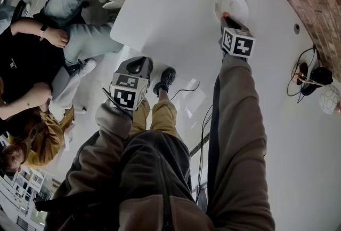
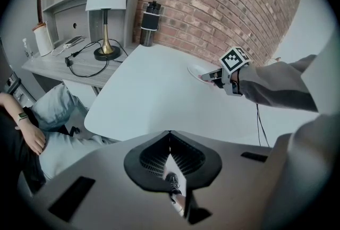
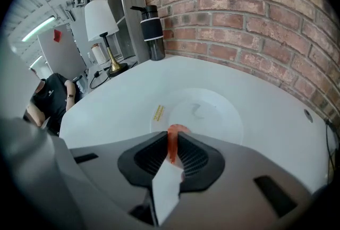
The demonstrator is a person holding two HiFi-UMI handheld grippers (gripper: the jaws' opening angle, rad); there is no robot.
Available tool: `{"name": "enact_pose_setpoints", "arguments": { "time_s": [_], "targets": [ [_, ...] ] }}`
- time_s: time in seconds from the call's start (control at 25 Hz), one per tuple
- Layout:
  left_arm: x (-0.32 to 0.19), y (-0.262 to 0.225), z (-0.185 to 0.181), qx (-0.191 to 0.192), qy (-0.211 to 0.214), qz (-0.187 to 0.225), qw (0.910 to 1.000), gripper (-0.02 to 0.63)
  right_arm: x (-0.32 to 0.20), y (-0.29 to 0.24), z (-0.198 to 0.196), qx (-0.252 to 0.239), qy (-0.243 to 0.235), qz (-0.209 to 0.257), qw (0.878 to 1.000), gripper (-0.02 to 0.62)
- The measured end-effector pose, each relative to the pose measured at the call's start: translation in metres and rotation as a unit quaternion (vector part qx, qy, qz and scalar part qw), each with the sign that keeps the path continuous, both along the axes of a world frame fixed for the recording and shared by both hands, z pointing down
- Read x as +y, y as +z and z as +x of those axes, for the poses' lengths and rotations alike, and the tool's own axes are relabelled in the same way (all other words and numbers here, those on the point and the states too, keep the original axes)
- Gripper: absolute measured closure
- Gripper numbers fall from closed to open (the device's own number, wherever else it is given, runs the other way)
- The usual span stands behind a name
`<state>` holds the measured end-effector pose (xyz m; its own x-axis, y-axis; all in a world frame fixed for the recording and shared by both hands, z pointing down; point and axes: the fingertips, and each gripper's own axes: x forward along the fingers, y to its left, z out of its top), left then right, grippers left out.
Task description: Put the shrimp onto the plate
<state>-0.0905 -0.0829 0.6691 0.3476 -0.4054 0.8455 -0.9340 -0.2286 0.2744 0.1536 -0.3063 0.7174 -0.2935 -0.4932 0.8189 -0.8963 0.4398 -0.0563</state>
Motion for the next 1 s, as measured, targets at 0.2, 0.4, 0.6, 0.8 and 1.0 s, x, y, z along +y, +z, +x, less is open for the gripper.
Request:
{"name": "enact_pose_setpoints", "arguments": {
  "time_s": [0.2, 0.4, 0.6, 0.8, 1.0],
  "targets": [
    [0.0, -0.001, -0.002, -0.001, -0.004, 0.001, 1.0, 0.601, -0.001, 0.001, 0.001, -0.015, 0.006, -0.014, 1.0, 0.538],
    [0.004, 0.0, -0.003, -0.001, -0.005, 0.0, 1.0, 0.601, -0.001, 0.003, 0.002, -0.037, 0.014, -0.024, 0.999, 0.538],
    [0.008, 0.0, -0.008, -0.005, -0.009, -0.001, 0.9999, 0.601, -0.002, 0.0, 0.002, -0.036, 0.006, -0.008, 0.999, 0.538],
    [0.007, -0.006, -0.01, -0.008, -0.01, 0.008, 0.9999, 0.601, 0.0, -0.015, -0.002, -0.048, 0.014, 0.016, 0.999, 0.538],
    [-0.002, -0.024, 0.002, -0.003, 0.004, 0.039, 0.9992, 0.601, 0.015, -0.041, 0.006, -0.056, 0.037, 0.038, 0.997, 0.538]
  ]
}}
